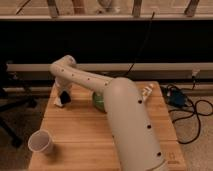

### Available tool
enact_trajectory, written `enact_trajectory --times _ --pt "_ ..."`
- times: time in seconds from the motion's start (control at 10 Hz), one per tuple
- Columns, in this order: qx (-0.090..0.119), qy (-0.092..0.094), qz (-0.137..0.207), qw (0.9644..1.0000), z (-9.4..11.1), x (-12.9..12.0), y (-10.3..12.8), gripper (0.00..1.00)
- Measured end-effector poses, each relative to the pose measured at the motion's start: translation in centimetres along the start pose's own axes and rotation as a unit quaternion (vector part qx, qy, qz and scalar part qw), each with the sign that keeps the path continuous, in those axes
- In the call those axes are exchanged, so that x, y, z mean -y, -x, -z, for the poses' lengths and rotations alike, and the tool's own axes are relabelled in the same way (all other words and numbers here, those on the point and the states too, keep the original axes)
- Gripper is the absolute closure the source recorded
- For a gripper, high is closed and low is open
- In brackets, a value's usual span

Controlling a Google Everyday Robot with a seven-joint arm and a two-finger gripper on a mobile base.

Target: Place the eraser on the white sponge

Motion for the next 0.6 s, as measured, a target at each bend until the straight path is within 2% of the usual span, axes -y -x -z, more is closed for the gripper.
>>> enact_trajectory --times 0.3,0.4,0.6 --pt "-0.003 -0.011 0.012 0.9999 -0.4 1.0 0.1 0.25" --pt "-0.004 -0.015 0.015 0.9998 -0.5 1.2 0.1 0.21" --pt "-0.011 -0.025 0.019 0.9994 -0.5 1.5 0.2 0.20"
